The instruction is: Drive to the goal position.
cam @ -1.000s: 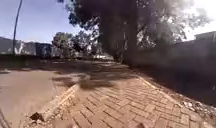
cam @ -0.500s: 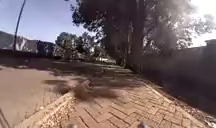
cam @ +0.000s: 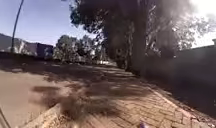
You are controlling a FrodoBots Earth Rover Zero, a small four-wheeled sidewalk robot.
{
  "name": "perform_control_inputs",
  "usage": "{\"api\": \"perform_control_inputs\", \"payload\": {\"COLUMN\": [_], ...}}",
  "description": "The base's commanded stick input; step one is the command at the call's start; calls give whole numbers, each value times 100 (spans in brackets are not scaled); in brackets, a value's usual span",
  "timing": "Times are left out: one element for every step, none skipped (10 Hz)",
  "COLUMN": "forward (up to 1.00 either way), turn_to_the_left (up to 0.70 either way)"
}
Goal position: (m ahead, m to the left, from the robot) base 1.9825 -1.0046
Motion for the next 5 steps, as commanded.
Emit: {"api": "perform_control_inputs", "payload": {"forward": [100, 100, 100, 100, 100], "turn_to_the_left": [0, 0, 0, -12, -34]}}
